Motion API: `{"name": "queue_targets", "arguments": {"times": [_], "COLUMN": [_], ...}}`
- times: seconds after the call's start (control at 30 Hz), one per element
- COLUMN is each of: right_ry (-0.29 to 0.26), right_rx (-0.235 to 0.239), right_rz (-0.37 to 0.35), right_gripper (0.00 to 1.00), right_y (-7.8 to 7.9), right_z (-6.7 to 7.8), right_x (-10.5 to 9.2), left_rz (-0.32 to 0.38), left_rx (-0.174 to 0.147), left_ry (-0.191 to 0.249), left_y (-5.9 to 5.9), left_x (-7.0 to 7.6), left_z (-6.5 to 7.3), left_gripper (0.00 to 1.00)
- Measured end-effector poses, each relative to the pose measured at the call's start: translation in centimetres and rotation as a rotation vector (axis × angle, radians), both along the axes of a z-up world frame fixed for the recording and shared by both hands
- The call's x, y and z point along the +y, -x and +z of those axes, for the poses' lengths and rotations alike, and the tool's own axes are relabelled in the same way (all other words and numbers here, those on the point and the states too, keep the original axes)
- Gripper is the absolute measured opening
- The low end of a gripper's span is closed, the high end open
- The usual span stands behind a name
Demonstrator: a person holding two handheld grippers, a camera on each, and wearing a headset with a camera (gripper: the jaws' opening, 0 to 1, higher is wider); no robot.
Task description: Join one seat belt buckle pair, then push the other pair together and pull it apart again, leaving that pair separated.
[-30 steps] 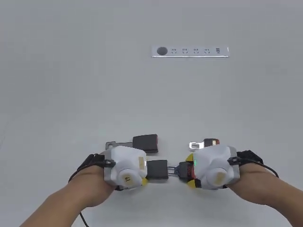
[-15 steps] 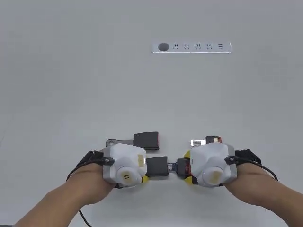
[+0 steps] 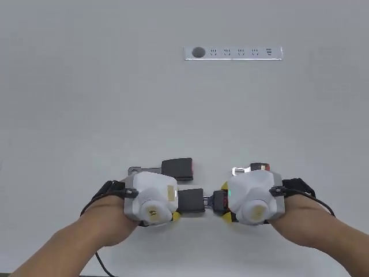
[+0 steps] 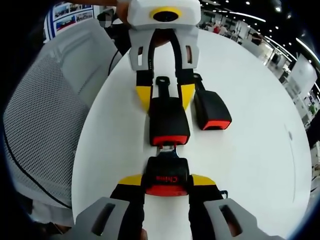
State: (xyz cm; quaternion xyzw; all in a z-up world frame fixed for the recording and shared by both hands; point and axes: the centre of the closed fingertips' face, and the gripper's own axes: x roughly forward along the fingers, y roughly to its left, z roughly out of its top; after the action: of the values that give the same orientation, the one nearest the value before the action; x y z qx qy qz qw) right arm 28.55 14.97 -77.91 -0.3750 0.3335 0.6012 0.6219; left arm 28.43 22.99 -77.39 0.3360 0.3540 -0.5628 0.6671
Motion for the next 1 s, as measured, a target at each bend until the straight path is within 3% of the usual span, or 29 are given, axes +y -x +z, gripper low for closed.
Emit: {"name": "queue_targets", "arguments": {"times": [0.53, 0.67, 0.7, 0.77, 0.93, 1.0], "right_ry": [0.011, 0.022, 0.024, 0.026, 0.025, 0.031], "right_rx": [-0.003, 0.006, 0.004, -0.001, -0.007, -0.023], "right_rz": [0.011, 0.001, 0.002, 0.033, 0.014, 0.025], "right_gripper": [0.29, 0.29, 0.29, 0.29, 0.29, 0.30], "right_y": [0.3, -0.1, 0.0, 0.4, 0.0, 0.0], "right_z": [-0.1, -0.7, -0.6, 0.8, -0.9, -0.8], "right_x": [1.4, 1.3, 1.4, 1.6, 1.3, 1.2], "left_rz": [-0.008, -0.004, -0.002, 0.003, 0.010, 0.001], "left_rx": [0.000, 0.001, 0.000, 0.000, 0.001, 0.000], "left_ry": [-0.011, -0.013, -0.009, -0.005, 0.002, 0.004], "left_y": [0.2, 0.0, 0.0, 0.0, 0.0, 0.0], "left_x": [0.1, 0.3, 0.3, 0.2, 0.3, 0.3], "left_z": [0.1, -0.5, -0.4, -0.4, -0.6, -0.6], "left_gripper": [0.30, 0.30, 0.30, 0.30, 0.30, 0.30]}}
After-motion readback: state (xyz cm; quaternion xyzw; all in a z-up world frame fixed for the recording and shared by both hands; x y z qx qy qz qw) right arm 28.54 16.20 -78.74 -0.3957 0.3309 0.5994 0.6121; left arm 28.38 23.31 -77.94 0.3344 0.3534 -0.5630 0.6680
